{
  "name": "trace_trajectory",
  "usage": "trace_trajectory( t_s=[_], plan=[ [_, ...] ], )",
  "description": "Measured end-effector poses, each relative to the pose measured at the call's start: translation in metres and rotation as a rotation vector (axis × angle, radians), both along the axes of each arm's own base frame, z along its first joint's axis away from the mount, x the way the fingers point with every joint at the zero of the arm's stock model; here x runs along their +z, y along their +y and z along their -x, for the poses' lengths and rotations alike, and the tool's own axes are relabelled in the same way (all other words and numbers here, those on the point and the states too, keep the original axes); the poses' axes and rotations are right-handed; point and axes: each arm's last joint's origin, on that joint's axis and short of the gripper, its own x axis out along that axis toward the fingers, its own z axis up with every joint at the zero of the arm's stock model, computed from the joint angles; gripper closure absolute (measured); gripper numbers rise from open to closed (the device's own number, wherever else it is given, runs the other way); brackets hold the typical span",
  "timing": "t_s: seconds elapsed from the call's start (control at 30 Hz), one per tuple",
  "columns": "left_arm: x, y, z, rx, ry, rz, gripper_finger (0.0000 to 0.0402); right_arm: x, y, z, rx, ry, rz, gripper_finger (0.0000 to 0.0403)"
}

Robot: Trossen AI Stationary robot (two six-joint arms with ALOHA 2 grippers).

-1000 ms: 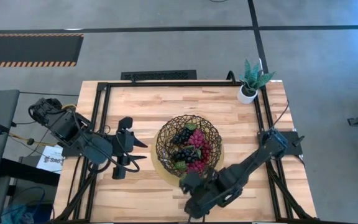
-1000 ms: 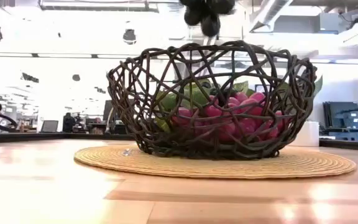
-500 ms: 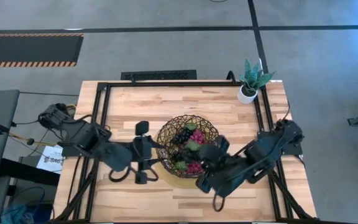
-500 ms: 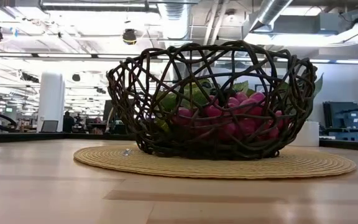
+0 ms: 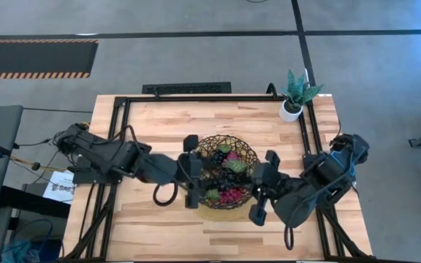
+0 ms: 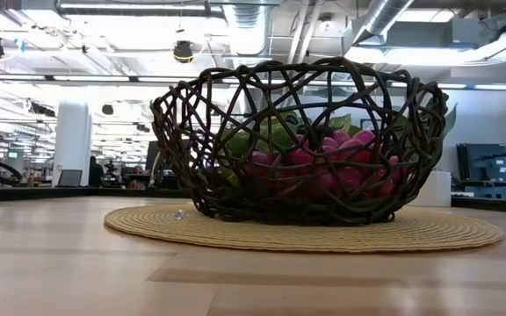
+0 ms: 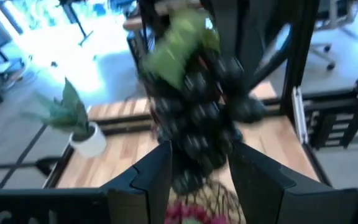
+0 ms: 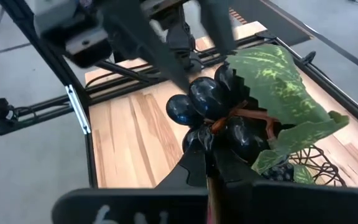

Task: Build produce basket
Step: Put the black grapes into the black wire basket

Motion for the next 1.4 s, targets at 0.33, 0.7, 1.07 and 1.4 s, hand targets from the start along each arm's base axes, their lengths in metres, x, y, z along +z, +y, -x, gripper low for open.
trace_trajectory(
  t_s=[0.33,0.7,1.07,1.4],
  plan=[
    [-0.006,0.002,-0.012,-0.157,0.025,0.016,0.0255,-0.001,0.001,-0.001,0.003,0.006,0.003,0.0403],
    [-0.021,0.017,-0.031,-0.062,0.067,-0.084,0.0255,0.001,0.003,-0.003,0.022,-0.012,-0.029,0.0403],
    [-0.012,0.017,-0.031,-0.139,0.003,-0.033,0.0255,0.001,0.004,-0.003,0.036,-0.009,-0.041,0.0403],
    [-0.015,-0.006,-0.02,-0.278,0.053,-0.002,0.0255,0.0,0.003,-0.003,0.041,0.005,-0.043,0.0403]
  ],
)
